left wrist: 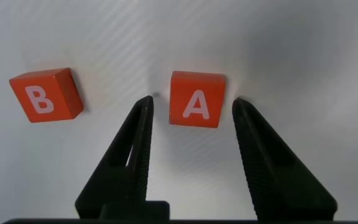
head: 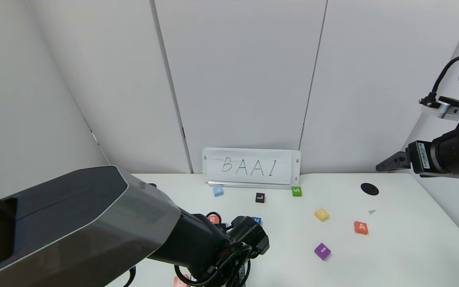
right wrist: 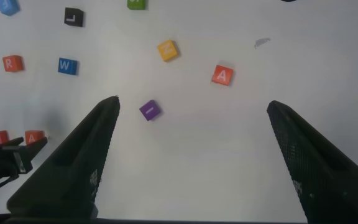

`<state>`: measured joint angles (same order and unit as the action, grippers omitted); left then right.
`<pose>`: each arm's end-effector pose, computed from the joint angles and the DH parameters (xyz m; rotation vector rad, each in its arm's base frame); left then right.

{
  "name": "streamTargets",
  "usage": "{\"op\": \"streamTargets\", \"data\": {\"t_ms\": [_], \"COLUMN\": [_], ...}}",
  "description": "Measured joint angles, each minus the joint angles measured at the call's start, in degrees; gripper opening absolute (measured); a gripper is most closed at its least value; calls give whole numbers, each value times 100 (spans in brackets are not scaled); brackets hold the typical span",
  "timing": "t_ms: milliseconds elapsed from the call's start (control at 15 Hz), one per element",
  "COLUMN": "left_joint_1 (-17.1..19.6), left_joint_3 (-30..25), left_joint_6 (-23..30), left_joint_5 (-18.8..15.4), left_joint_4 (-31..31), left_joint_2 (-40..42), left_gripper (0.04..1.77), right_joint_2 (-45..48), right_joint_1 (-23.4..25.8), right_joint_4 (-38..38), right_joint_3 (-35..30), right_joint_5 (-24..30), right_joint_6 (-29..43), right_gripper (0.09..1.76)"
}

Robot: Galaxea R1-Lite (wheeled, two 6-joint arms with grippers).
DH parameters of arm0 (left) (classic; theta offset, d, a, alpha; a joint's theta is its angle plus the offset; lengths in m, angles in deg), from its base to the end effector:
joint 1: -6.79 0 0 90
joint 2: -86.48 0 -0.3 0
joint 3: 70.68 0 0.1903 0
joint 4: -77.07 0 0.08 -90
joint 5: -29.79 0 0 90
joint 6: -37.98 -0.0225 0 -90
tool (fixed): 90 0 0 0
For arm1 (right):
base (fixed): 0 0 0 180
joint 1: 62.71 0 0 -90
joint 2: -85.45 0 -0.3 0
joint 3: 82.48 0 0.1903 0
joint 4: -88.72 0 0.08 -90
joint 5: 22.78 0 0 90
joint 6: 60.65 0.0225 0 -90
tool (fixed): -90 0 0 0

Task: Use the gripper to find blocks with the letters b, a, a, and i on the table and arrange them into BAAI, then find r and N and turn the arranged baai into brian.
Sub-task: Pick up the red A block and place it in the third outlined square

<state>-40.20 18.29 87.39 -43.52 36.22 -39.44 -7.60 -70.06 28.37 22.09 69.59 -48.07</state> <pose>0.2432 -0.2512 0.0293 -0.0277 1.2126 0.0813 0.2676 0.0355 0.2604 0.1686 0.8658 0.0650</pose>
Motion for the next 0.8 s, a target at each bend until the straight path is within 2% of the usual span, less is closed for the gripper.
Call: {"op": "streamTargets", "data": {"t_ms": [333, 800], "left_joint_1": [-20, -7], "left_joint_3": [-2, 107], "left_joint_6": [18, -83], "left_joint_5": [6, 101], "left_joint_4": [-9, -112], "left_joint_2": [15, 318], "left_gripper": [132, 155], "right_joint_2": [0, 17], "right_joint_1": [5, 20], "right_joint_4": [-2, -2], "right_joint_3": [0, 9], "right_joint_5": [-4, 9], "right_joint_6": [-2, -2], "right_gripper": [171, 171]}}
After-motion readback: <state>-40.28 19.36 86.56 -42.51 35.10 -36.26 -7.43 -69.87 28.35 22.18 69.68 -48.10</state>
